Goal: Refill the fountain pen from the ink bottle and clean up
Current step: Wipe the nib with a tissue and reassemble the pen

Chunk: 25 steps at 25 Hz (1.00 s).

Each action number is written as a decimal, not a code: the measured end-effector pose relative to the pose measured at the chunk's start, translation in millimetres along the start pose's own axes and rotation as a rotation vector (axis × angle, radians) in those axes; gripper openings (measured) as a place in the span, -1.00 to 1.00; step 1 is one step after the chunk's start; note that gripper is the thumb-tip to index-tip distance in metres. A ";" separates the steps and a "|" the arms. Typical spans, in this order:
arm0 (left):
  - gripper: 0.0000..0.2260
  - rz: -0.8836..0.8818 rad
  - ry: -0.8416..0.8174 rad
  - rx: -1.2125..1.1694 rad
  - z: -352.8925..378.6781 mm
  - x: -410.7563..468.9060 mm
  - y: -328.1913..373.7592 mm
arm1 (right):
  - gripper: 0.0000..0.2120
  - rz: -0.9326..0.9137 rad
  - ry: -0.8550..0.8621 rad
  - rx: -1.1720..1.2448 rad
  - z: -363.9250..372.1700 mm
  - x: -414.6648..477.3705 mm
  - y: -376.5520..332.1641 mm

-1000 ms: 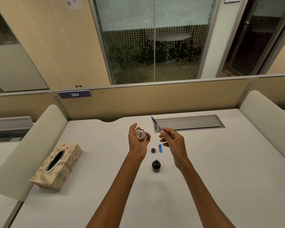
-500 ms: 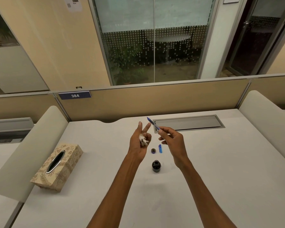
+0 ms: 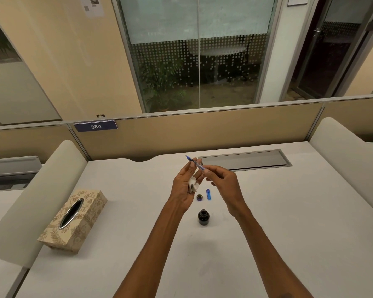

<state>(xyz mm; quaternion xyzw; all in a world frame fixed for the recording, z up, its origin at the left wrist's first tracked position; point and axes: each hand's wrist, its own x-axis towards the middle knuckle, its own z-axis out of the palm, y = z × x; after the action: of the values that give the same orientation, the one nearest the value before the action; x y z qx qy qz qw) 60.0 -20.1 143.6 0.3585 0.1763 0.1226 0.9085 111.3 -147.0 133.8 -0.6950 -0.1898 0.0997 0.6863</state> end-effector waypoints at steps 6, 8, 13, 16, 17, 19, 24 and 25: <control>-0.83 -0.006 -0.016 -0.022 -2.3 -0.5 2.0 | -0.87 0.019 0.007 0.063 1.3 -1.5 0.8; -0.83 -0.004 -0.005 -0.009 -3.2 -0.1 1.7 | -0.87 0.024 0.001 0.059 1.2 -1.4 3.0; -0.81 0.003 0.033 -0.051 -7.5 1.5 1.9 | -0.85 -0.016 -0.055 0.036 0.7 -1.4 3.2; -0.80 -0.006 0.004 -0.060 -5.6 0.0 1.0 | -0.92 0.003 -0.013 -0.005 3.0 -2.3 0.6; -0.80 -0.009 -0.002 -0.060 -4.3 -0.6 0.3 | -0.86 0.014 0.006 -0.029 5.2 -1.8 1.5; -0.80 -0.012 -0.011 -0.051 -2.1 -1.4 -1.0 | -0.67 0.072 0.041 -0.059 9.8 -1.9 1.0; -0.81 -0.006 0.020 -0.043 -5.0 -0.7 -3.2 | -0.89 0.084 -0.031 0.030 4.4 -6.4 0.0; -0.81 -0.002 0.040 -0.045 -6.1 0.1 -3.6 | -0.88 0.058 -0.027 0.026 2.8 -6.0 2.9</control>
<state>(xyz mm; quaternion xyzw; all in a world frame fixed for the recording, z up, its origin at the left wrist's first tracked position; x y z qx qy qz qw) 57.9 -18.9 136.9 0.3354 0.1918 0.1325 0.9128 105.1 -146.8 130.0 -0.6900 -0.1774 0.1315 0.6893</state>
